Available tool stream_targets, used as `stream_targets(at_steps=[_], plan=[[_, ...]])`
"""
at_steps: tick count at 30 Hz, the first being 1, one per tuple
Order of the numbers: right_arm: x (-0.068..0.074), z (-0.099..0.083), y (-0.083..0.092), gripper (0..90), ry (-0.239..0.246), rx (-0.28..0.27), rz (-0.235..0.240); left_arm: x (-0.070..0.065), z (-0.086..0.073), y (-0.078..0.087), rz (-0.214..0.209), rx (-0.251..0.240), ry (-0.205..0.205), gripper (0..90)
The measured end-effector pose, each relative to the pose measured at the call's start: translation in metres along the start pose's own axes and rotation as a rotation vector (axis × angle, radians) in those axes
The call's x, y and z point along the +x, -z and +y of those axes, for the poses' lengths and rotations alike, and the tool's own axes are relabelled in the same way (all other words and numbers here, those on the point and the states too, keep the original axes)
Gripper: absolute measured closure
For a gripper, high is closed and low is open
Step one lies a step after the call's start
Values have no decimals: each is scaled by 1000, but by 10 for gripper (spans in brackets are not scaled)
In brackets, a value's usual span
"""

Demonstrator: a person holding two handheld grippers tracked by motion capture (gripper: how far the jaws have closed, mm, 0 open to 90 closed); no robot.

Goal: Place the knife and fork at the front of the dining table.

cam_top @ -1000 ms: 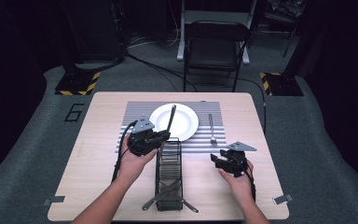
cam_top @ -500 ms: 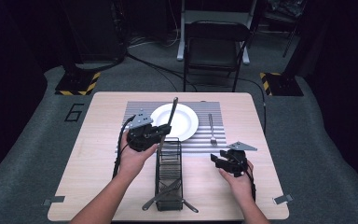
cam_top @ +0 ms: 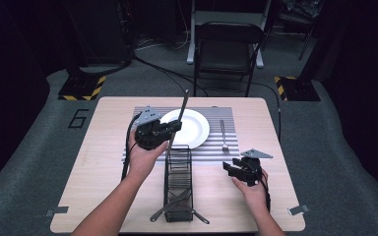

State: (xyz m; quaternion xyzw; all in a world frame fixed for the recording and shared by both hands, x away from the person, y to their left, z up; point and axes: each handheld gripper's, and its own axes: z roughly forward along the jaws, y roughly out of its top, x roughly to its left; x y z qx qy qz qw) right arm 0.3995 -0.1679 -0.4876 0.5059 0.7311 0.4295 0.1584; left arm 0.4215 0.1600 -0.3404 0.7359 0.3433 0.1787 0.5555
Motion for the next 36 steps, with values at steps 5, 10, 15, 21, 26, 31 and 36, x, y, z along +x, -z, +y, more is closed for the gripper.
stream_targets(at_steps=[5, 10, 15, 21, 26, 31, 36], plan=[[-1, 0, 1, 491, -6, 0, 1, 3, 3, -5, 18, 1, -3, 827], [-3, 0, 0, 491, -15, -3, 7, 10, -4, -17, 47, 27, -5, 827], [-5, -1, 0, 491, -25, 0, 1, 21, -17, -27, 87, 57, 15, 827], [-6, -1, -1, 490, -34, -1, 5, 39, -26, -33, 144, 77, 40, 827], [-8, -1, -1, 490, -32, 2, 5, 49, -28, -35, 190, 78, 47, 827], [-8, -1, -1, 490, -32, -1, 2, 59, -28, -39, 229, 86, 66, 827], [-9, -1, -1, 491, -40, -2, 4, 66, -30, -43, 263, 74, 112, 827]])
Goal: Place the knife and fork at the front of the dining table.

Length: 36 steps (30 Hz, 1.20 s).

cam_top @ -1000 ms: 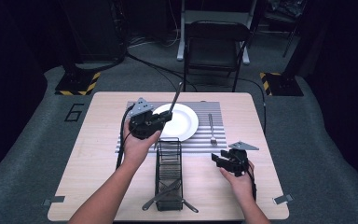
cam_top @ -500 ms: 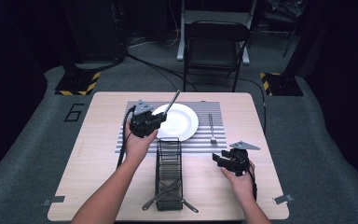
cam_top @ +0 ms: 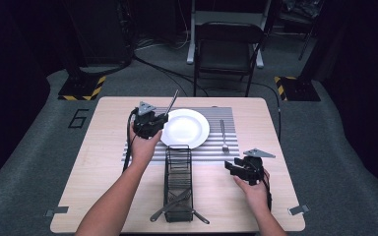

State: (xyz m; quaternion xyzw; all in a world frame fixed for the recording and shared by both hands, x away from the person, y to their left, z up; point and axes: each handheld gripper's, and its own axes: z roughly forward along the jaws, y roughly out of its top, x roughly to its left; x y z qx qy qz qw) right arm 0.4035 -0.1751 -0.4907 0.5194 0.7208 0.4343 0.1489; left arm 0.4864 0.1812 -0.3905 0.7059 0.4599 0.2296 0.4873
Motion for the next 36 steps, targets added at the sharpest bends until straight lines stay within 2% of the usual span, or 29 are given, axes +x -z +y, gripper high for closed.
stream_targets(at_steps=[12, 20, 22, 28, 33, 36], plan=[[-2, 0, 1, 491, -9, -8, 2, 19, -8, -20, 84, 36, 55, 827], [-3, 0, 2, 491, -10, -9, 6, 28, -14, -33, 107, 76, 70, 827], [-3, 0, 2, 491, -10, -10, 7, 31, -16, -37, 115, 79, 90, 827], [-3, 1, 3, 490, -16, -15, 11, 41, -21, -46, 156, 104, 103, 827], [-4, 1, 3, 490, -21, -17, 14, 51, -29, -55, 192, 129, 144, 827], [-3, 1, 3, 491, -16, -17, 12, 54, -31, -58, 204, 135, 153, 827]])
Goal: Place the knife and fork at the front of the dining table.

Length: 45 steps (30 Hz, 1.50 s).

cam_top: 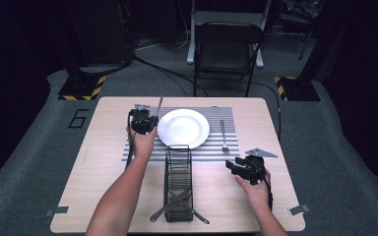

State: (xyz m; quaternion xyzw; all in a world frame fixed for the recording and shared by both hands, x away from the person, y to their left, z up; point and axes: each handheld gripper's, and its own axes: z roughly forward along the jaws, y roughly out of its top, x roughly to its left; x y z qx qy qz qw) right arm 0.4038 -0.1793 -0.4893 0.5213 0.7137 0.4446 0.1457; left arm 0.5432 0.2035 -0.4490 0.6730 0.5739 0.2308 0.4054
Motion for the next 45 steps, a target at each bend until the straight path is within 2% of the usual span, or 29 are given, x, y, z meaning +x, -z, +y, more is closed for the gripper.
stream_targets(at_steps=[10, 18, 24, 27, 34, 40, 45], plan=[[0, 0, 1, 491, -2, -3, 7, 9, -8, -15, 47, 25, 37, 827], [0, 1, 0, 490, 4, -5, 9, 17, -17, -26, 87, 32, 105, 827], [0, 2, -1, 490, 8, -7, 10, 18, -26, -34, 106, 53, 105, 826], [1, 2, -1, 489, 12, -7, 13, 19, -31, -38, 117, 63, 123, 826], [0, 2, -1, 489, 6, -7, 11, 22, -35, -44, 145, 85, 134, 826], [1, 2, -1, 489, 12, -7, 13, 24, -39, -49, 155, 107, 133, 826], [1, 2, -2, 488, 13, -7, 15, 26, -40, -51, 145, 109, 132, 825]])
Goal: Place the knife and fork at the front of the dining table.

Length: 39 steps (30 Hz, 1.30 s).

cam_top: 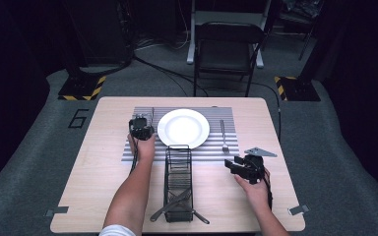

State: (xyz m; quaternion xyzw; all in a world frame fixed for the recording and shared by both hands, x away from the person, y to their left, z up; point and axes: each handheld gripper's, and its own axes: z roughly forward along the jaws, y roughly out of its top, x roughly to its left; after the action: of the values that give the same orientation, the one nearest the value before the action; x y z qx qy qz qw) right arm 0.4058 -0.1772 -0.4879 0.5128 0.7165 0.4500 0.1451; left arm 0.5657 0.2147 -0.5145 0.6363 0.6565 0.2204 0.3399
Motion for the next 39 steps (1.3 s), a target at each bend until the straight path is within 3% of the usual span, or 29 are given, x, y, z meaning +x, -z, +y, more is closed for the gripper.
stream_targets(at_steps=[33, 39], plan=[[-1, 0, -1, 488, 0, -1, 7, 2, -1, -3, 0, 11, -4, 817], [-1, 0, -1, 488, 1, -2, 7, 1, -1, -2, 10, 12, -22, 815]])
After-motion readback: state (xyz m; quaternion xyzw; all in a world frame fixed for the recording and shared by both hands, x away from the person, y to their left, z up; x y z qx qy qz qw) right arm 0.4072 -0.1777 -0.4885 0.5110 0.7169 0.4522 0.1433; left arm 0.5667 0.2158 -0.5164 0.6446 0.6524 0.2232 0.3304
